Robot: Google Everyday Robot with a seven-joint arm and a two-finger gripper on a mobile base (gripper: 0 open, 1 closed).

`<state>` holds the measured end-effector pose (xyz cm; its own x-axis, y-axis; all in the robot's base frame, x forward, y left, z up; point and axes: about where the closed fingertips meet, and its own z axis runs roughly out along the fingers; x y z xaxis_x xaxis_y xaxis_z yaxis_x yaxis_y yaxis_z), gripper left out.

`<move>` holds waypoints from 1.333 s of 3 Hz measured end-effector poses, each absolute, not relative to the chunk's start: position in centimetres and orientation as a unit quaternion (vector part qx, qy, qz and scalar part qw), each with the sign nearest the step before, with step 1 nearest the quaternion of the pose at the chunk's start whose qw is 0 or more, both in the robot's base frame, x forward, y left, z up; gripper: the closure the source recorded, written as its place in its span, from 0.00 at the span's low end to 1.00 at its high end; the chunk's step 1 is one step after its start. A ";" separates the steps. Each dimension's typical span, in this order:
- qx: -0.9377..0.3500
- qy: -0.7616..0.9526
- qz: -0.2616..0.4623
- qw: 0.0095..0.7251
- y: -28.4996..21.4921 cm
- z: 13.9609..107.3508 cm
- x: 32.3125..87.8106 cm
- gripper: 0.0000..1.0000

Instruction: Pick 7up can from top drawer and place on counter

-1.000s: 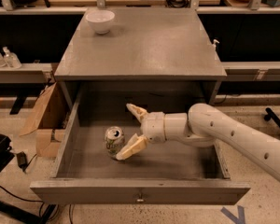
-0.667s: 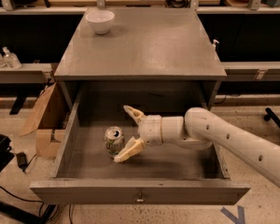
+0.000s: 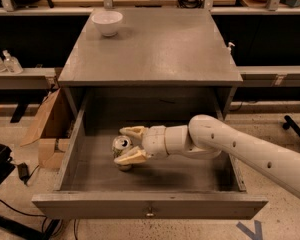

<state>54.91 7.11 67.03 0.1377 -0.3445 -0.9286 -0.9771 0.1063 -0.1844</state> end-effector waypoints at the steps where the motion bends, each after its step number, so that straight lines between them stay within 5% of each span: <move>1: -0.593 0.575 0.320 0.464 7.7 66.5 55.1 0.61; 3: -0.588 0.594 0.319 0.446 5.2 74.6 56.3 1.00; 4: -0.586 0.615 0.302 0.434 1.5 84.4 58.0 1.00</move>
Offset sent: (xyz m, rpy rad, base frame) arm 0.0050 -0.0035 0.0520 -0.0613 0.0489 0.0093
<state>58.00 1.53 84.43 0.0621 -0.4581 -0.8867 -0.9818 0.1318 -0.1368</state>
